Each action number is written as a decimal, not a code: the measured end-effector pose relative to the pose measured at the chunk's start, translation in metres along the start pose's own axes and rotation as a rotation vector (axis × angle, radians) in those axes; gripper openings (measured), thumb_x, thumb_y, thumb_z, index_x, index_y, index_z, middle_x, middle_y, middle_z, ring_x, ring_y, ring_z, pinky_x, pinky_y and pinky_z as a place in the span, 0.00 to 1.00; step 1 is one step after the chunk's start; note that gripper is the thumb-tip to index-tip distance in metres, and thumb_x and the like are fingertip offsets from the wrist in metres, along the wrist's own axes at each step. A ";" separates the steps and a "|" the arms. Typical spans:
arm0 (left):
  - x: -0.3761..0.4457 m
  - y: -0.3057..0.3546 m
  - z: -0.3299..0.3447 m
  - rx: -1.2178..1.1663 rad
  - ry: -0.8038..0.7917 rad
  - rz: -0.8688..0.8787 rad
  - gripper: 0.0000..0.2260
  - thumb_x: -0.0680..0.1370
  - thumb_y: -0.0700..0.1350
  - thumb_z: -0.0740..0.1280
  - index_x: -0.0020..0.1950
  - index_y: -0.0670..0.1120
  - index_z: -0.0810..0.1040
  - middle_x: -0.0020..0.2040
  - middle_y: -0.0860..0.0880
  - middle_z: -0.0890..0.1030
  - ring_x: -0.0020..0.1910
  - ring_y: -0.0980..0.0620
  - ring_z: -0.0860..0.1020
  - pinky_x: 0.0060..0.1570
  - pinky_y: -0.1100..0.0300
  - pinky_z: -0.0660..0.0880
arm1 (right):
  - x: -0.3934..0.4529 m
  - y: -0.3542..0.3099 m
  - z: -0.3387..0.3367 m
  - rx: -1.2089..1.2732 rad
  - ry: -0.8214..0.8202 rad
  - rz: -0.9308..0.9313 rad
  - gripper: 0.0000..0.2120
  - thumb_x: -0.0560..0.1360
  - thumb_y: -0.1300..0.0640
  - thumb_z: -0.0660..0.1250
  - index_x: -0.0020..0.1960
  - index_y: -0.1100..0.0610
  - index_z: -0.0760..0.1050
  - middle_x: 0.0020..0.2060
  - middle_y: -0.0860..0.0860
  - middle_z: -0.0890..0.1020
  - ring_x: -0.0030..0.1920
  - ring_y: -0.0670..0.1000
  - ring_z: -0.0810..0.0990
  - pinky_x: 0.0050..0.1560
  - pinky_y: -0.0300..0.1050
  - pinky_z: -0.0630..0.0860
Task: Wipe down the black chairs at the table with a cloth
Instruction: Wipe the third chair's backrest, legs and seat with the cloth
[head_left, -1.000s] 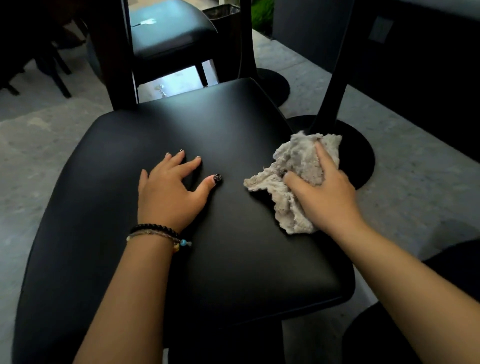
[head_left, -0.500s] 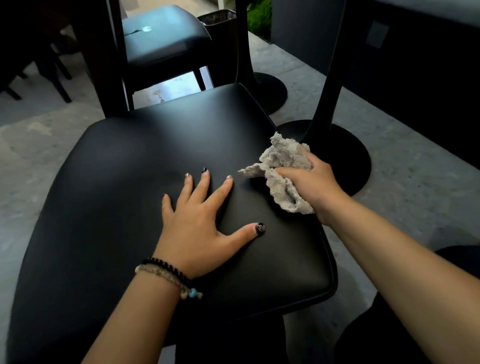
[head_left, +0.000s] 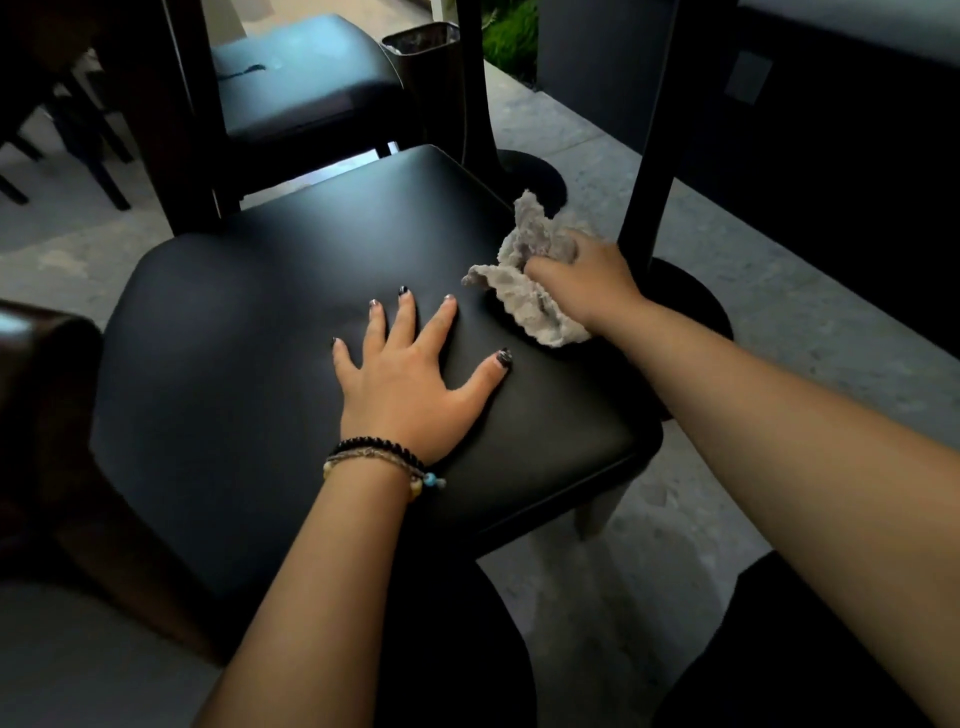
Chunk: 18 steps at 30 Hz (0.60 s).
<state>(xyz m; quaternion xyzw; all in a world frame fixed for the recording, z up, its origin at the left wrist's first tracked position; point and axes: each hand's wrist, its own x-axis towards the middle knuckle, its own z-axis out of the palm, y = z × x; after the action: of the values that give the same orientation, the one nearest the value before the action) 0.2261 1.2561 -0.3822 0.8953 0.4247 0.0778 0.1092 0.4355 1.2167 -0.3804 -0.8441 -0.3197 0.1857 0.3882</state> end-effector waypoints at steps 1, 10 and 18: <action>0.001 0.001 0.001 -0.012 0.010 -0.005 0.35 0.71 0.75 0.46 0.76 0.64 0.54 0.80 0.53 0.52 0.78 0.50 0.46 0.74 0.39 0.42 | -0.001 -0.001 0.001 -0.143 0.036 -0.055 0.20 0.72 0.43 0.63 0.60 0.51 0.76 0.67 0.55 0.68 0.68 0.58 0.67 0.66 0.47 0.66; -0.044 -0.014 -0.006 -0.154 0.250 -0.051 0.20 0.81 0.46 0.57 0.74 0.49 0.68 0.75 0.49 0.66 0.76 0.52 0.59 0.75 0.49 0.51 | -0.026 -0.022 0.003 -0.291 -0.039 -0.514 0.26 0.75 0.53 0.67 0.72 0.51 0.70 0.72 0.53 0.67 0.72 0.55 0.66 0.68 0.45 0.63; -0.047 -0.014 -0.016 -0.729 0.544 -0.170 0.22 0.80 0.47 0.53 0.73 0.45 0.69 0.73 0.46 0.69 0.75 0.51 0.62 0.74 0.44 0.55 | -0.106 -0.050 0.029 -0.276 -0.131 -0.621 0.22 0.73 0.56 0.65 0.66 0.52 0.76 0.67 0.52 0.76 0.68 0.54 0.73 0.66 0.48 0.70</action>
<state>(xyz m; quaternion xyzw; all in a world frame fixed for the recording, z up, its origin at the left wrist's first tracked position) 0.1831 1.2302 -0.3728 0.7077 0.4547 0.4448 0.3075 0.3227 1.1840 -0.3532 -0.7373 -0.6077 0.0675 0.2872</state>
